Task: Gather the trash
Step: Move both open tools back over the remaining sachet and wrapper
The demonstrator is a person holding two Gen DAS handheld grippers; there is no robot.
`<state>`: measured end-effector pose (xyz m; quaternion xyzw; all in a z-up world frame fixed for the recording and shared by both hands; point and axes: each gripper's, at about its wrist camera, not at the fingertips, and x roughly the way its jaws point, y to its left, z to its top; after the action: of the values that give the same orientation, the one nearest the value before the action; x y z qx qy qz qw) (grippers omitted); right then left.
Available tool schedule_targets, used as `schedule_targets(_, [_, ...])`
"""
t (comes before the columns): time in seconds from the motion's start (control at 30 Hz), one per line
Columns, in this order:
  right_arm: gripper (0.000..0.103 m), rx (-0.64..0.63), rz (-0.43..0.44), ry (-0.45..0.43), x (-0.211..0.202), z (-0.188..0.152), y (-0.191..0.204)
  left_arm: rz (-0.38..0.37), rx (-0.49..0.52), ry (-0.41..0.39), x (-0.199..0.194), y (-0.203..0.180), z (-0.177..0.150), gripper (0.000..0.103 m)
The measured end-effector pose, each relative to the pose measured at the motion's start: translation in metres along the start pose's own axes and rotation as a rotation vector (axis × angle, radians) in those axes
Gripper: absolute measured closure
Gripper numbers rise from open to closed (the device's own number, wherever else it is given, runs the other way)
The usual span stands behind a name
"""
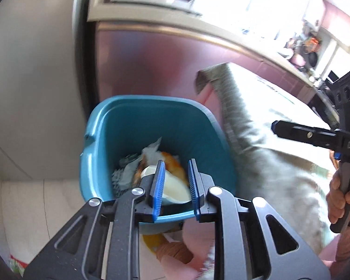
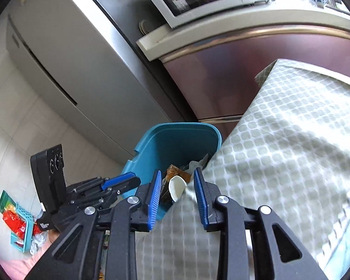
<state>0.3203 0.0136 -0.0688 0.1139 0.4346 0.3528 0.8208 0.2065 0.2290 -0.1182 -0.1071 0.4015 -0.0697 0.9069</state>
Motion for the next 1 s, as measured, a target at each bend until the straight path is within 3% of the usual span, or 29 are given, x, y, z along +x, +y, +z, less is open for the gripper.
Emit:
schedule_targets(0.23, [0.074,0.015,-0.01,-0.103,-0.076,-0.028,-0.015,-0.131,0.114,-0.076,-0.03,-0.065,0.007,0.075])
schedule_targets(0.4, [0.073,0.068,-0.091,-0.179,-0.132,-0.057,-0.04,-0.24,0.201,-0.079,-0.034,-0.124,0.005,0.07])
schedule_targets(0.77, [0.073,0.279,-0.313,-0.341,-0.248,-0.128,-0.126,-0.456,0.322,0.022,-0.003,-0.256,-0.015,0.07])
schedule_targets(1.0, [0.068,0.383,-0.418,-0.412,-0.3,-0.165,-0.174,-0.483,0.368,0.092,0.027,-0.315,-0.026,0.069])
